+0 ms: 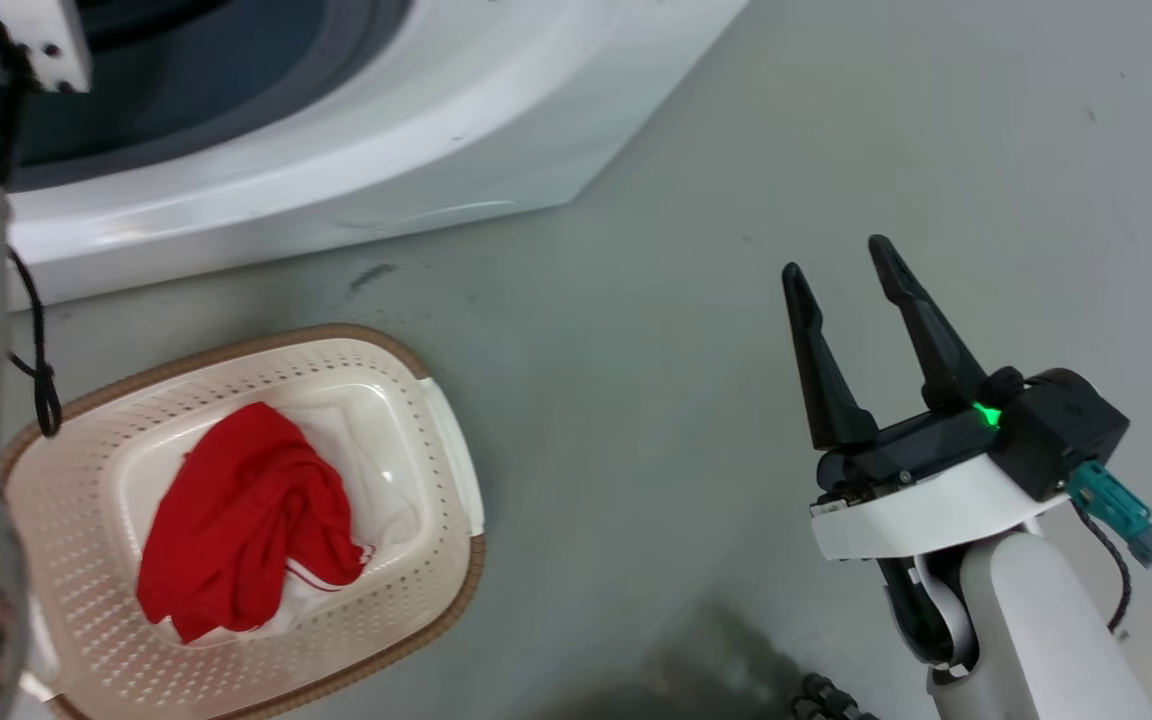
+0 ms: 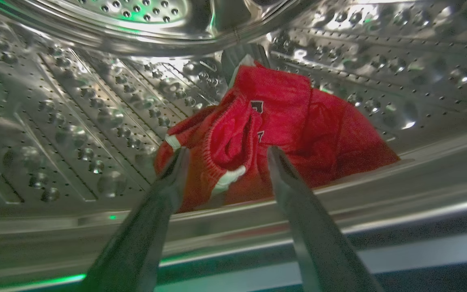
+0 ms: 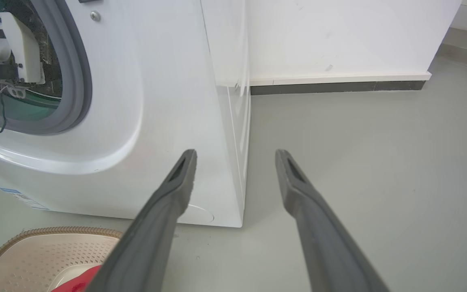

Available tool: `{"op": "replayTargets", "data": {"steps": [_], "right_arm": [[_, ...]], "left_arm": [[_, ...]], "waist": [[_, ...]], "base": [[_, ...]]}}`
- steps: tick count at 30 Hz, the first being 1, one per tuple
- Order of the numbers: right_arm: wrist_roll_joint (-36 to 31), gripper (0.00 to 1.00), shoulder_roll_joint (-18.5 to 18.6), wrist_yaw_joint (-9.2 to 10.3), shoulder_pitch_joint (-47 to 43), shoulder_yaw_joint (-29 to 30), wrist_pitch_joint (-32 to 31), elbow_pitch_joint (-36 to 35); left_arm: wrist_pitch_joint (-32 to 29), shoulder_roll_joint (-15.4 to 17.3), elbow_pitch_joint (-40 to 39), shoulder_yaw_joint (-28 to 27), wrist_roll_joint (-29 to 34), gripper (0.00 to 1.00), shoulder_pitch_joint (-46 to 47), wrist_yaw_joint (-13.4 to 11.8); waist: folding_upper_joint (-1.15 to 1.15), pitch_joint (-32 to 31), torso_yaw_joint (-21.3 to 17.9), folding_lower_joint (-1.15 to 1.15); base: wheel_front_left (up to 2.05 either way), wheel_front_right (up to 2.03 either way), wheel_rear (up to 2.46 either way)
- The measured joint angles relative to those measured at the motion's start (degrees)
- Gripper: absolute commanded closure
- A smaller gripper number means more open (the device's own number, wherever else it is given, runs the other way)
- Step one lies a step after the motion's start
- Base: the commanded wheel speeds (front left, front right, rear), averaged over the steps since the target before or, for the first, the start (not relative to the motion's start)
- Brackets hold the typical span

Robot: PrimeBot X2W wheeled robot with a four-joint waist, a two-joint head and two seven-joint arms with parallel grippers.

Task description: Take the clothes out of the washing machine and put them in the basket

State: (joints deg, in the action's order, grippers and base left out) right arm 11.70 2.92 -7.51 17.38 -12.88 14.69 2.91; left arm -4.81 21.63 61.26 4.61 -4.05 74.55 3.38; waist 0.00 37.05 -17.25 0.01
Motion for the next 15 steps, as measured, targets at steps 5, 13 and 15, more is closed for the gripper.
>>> {"op": "replayTargets", "data": {"steps": [5,13,15], "right_arm": [[1.7,0.00,0.0,0.00,1.4,-1.7,0.3,0.7],[4.0,0.00,0.0,0.00,2.1,-3.5,0.4,0.4],[4.4,0.00,0.0,0.00,2.1,-4.1,0.4,0.3]], "left_arm": [[-8.5,4.0,3.1,1.2,1.0,0.00,6.7,0.8],[-20.8,7.7,5.0,4.3,3.4,0.00,15.0,1.7],[-23.8,8.2,5.4,4.5,3.4,0.00,16.5,1.7]], "waist": [[0.00,2.8,-2.8,0.00],[0.00,6.6,-6.6,0.00],[0.00,7.2,-7.4,0.00]], "base": [[0.00,0.00,0.00],[0.00,0.00,0.00],[0.00,0.00,0.00]]}}
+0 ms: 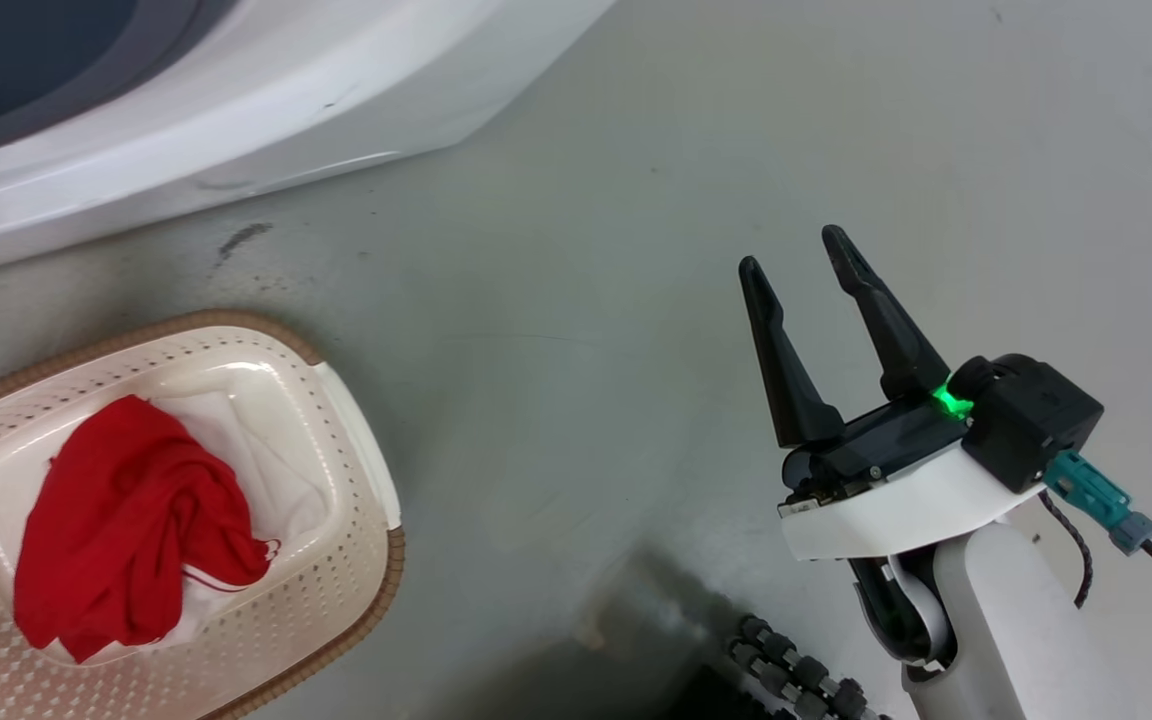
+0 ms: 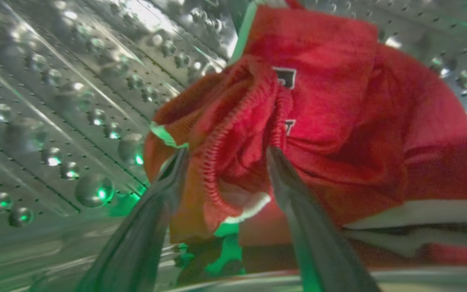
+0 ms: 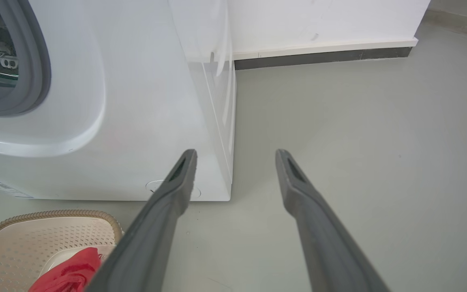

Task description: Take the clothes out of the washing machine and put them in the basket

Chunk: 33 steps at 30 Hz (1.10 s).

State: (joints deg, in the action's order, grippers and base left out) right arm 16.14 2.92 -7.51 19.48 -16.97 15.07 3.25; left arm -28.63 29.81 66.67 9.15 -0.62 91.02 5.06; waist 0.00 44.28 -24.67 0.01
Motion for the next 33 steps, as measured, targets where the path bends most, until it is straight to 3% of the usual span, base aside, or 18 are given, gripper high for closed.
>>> {"op": "replayTargets", "data": {"steps": [10,11,12,13,22,33], "right_arm": [[1.5,0.00,0.0,0.00,0.0,-2.0,0.0,-0.2],[1.6,0.00,0.0,0.00,0.0,-2.1,0.0,-0.2],[1.6,0.00,0.0,0.00,0.0,-2.1,0.0,-0.2],[1.7,0.00,0.0,0.00,0.0,-2.2,0.0,-0.2],[2.0,0.00,0.0,0.00,0.0,-2.3,0.0,0.4],[-0.5,0.00,0.0,0.00,-0.7,0.4,0.0,2.8]], "left_arm": [[-10.8,1.0,0.7,0.5,-0.5,0.00,2.0,-1.3],[-11.3,1.1,0.6,0.4,-0.7,0.53,2.0,-1.6],[-11.7,1.1,0.4,0.4,-0.8,0.95,1.9,-1.8],[-11.8,1.1,0.0,0.4,-0.8,1.00,1.7,-2.1],[-5.2,1.5,-7.2,0.6,-1.5,1.00,-3.1,-4.7],[16.9,-1.3,-13.3,-2.0,-6.1,1.00,-17.2,-7.2]], "waist": [[0.00,1.7,-2.6,-0.01],[0.00,1.7,-2.8,-0.01],[0.00,1.6,-2.9,-0.01],[0.00,1.6,-2.9,-0.01],[0.00,0.0,-2.6,-0.01],[0.00,-6.7,-0.6,-0.01]], "base": [[0.00,0.00,0.00],[0.00,0.00,0.00],[0.00,0.00,0.00],[0.00,0.00,0.00],[0.00,0.00,0.00],[0.00,0.00,0.00]]}}
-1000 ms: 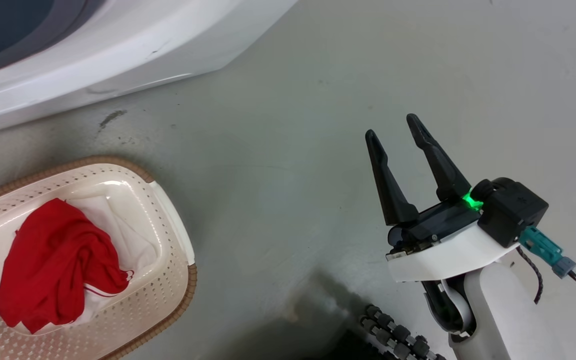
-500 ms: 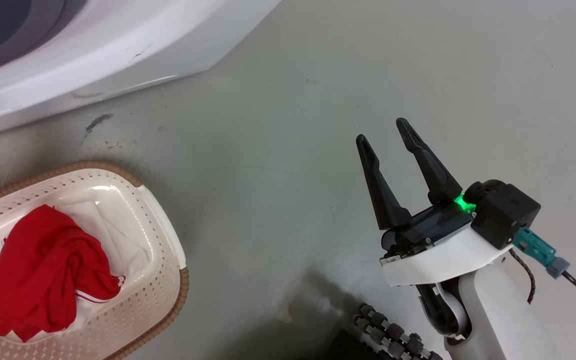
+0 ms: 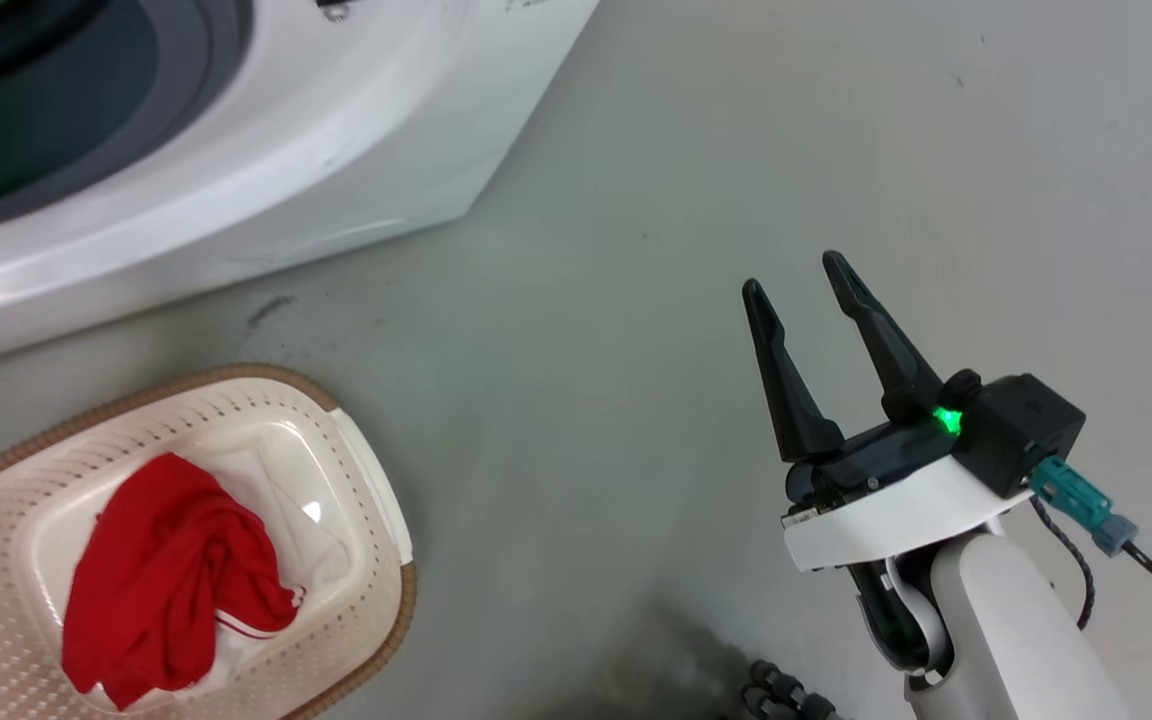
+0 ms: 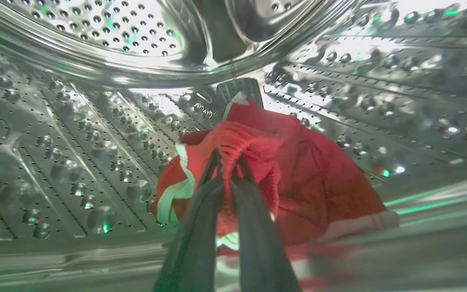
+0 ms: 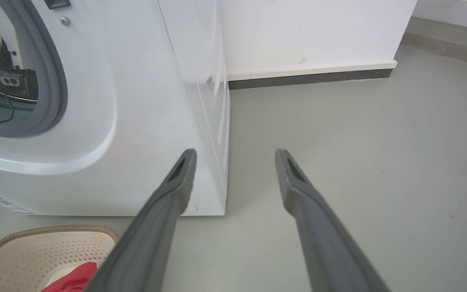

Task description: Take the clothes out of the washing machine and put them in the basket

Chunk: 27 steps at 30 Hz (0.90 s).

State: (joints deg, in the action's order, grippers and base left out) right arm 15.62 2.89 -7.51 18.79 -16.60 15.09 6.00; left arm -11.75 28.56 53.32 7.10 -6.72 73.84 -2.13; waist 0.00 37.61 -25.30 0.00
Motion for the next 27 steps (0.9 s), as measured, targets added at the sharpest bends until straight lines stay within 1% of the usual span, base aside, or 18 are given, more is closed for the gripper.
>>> {"op": "replayTargets", "data": {"steps": [4,7,8,15,18,22,25,27], "right_arm": [[-0.8,0.00,0.0,0.00,-1.1,0.8,0.0,1.1],[-1.7,0.00,0.0,0.00,-2.3,1.7,0.0,2.3],[-2.1,0.00,0.0,0.00,-2.7,2.0,0.0,2.6],[-3.7,0.00,0.0,0.00,-5.7,3.7,-0.1,4.0],[-4.5,0.00,0.0,0.00,-7.2,5.1,-0.7,3.8],[-5.1,0.00,0.0,0.00,-9.1,6.4,-1.9,3.1],[-5.6,0.00,0.0,0.00,-10.3,7.0,-2.6,2.3],[-5.7,0.00,0.0,0.00,-11.2,7.6,-3.1,1.7]], "left_arm": [[7.6,-1.2,0.8,-1.5,-2.3,1.00,-5.4,-0.1],[13.0,-2.8,2.1,-2.4,-4.1,1.00,-9.0,0.1],[14.4,-3.4,2.6,-2.3,-4.3,1.00,-10.3,0.6],[23.3,-6.8,6.4,-3.9,-7.6,1.00,-16.9,1.9],[25.2,-8.3,7.0,-3.9,-8.2,1.00,-19.4,2.6],[26.4,-9.9,5.8,-4.0,-8.8,1.00,-21.9,3.1],[26.6,-10.5,3.6,-4.2,-9.2,1.00,-24.4,3.6],[26.7,-11.0,0.2,-4.0,-8.6,1.00,-26.2,3.6]], "waist": [[0.00,-3.6,0.9,0.00],[0.00,-6.5,1.7,0.00],[0.00,-7.6,2.0,0.00],[0.00,-14.8,4.1,0.00],[0.00,-17.9,5.0,-0.01],[0.00,-21.7,6.5,-0.01],[0.00,-24.3,7.6,-0.01],[0.00,-25.8,8.3,-0.01]], "base": [[0.00,0.00,0.00],[0.00,0.00,0.00],[0.00,0.00,0.00],[0.00,0.00,0.00],[0.00,0.00,0.00],[0.00,0.00,0.00],[0.00,0.00,0.00],[0.00,0.00,0.00]]}}
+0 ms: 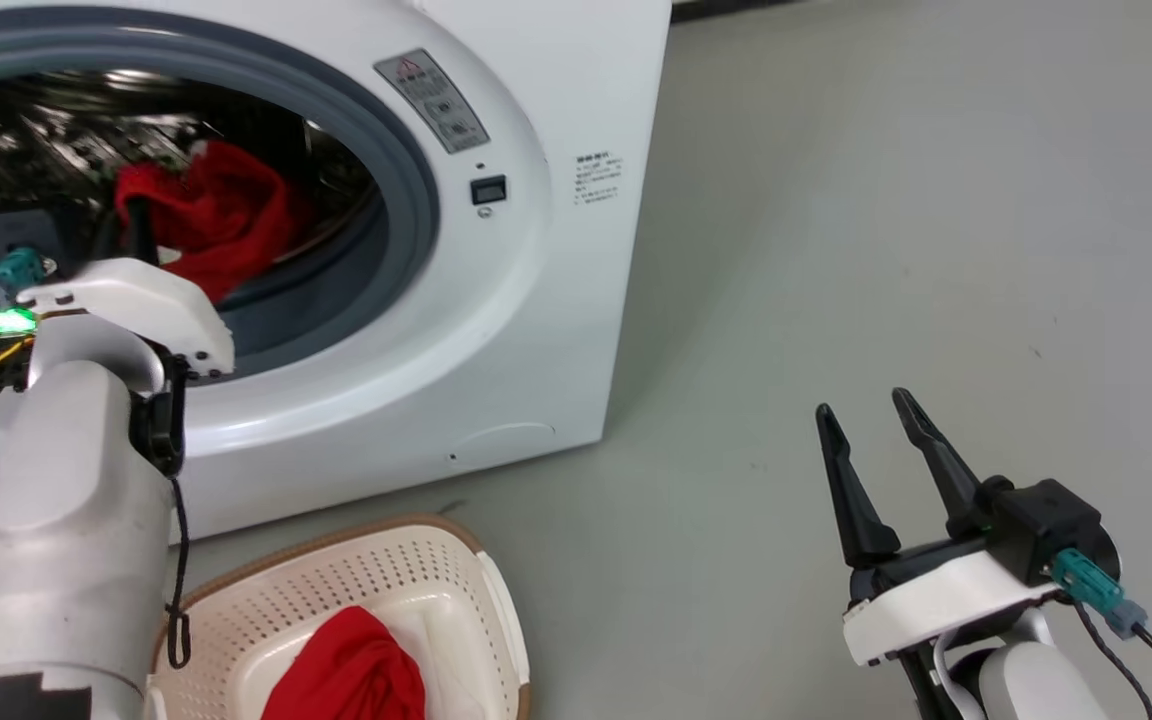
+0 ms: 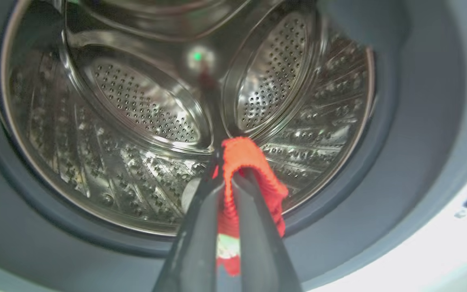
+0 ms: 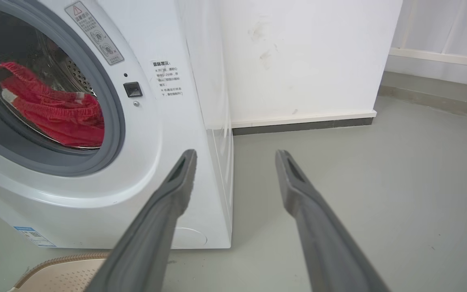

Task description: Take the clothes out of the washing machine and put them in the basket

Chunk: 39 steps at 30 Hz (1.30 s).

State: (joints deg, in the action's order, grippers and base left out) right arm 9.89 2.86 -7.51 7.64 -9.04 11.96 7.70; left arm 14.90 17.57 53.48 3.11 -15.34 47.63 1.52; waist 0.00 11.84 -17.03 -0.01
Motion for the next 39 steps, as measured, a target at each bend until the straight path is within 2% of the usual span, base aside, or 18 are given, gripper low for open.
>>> {"op": "replayTargets", "data": {"steps": [12,22,33,39], "right_arm": [[-1.2,0.00,0.0,0.01,-4.7,1.9,-2.9,-2.9],[-2.1,0.00,0.0,0.00,-7.4,2.5,-5.3,-5.6],[-2.3,0.00,0.0,0.01,-9.6,2.4,-7.0,-7.7],[-2.3,0.00,0.0,0.01,-10.0,1.8,-7.3,-8.2]], "left_arm": [[0.2,-3.7,-22.0,-2.5,1.1,1.00,-13.8,1.5],[0.2,-6.9,-40.8,-3.3,2.0,1.00,-21.5,1.4],[-1.7,-9.3,-59.4,-2.1,1.9,1.00,-34.0,-1.3],[-4.0,-10.8,-60.0,-0.7,1.4,1.00,-42.7,-2.7]], "waist": [[0.00,-6.5,4.0,0.00],[0.00,-10.3,6.5,0.00],[0.00,-12.1,7.4,0.00],[0.00,-10.7,7.3,0.01]], "base": [[0.00,0.00,0.00],[0.00,0.00,0.00],[0.00,0.00,0.00],[0.00,0.00,0.00]]}}
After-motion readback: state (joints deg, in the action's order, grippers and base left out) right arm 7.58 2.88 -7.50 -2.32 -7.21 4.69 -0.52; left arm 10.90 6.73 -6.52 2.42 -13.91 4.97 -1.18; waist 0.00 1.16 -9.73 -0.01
